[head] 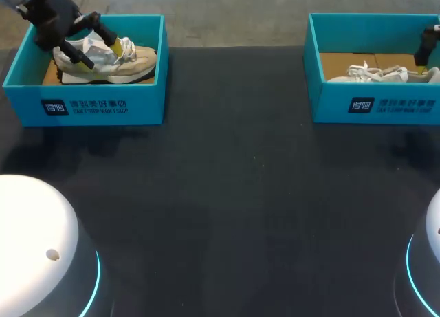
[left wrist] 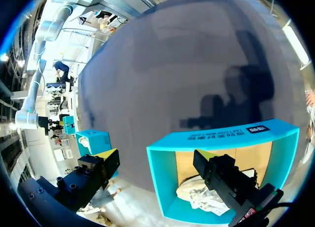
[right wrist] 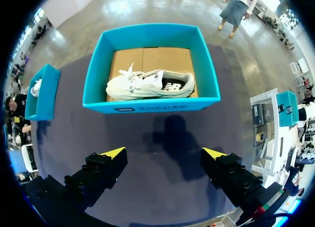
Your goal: Take the shoe out of the shoebox, open the shoe tongue, remove and reinsert the insole, then place the shoe into the shoebox
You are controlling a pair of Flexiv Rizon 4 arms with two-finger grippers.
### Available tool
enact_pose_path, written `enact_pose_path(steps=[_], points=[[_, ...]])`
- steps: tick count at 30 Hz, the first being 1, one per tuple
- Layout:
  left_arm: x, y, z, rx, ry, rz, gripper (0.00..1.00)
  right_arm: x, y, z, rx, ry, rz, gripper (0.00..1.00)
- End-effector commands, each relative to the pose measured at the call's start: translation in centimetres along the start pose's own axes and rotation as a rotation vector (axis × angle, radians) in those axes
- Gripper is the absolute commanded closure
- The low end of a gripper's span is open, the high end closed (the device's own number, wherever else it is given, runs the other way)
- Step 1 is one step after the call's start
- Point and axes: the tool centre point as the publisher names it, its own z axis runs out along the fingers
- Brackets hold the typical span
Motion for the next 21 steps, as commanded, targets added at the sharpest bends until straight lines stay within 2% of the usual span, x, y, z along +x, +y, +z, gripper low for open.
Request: enact_pose_path(steps=[1, 9, 13, 20, 21], points=[[0.4, 0.0, -0.2, 0.002, 0.005, -0.002, 0.0, 0.0, -0.1, 0.0, -0.002, 0.0, 0.001, 0.0], [3.6, 1.4, -2.3, 0.068, 0.051, 0.05, 0.0, 0.0, -0.1, 0.0, -0.002, 0.0, 0.001, 0.0], [5.3, 2.7, -2.9, 0.148, 0.129, 0.078, 0.0, 0.0, -0.1, 0.0, -0.002, 0.0, 0.001, 0.0], [8.5, 5.4, -3.1, 0.21, 0.246, 0.085, 0.0, 0.0, -0.1, 0.0, -0.002, 0.0, 0.001, 0.0], [8.5, 5.4, -3.1, 0.21, 0.246, 0.085, 0.0, 0.0, -0.1, 0.0, -0.002, 0.0, 0.001, 0.0]])
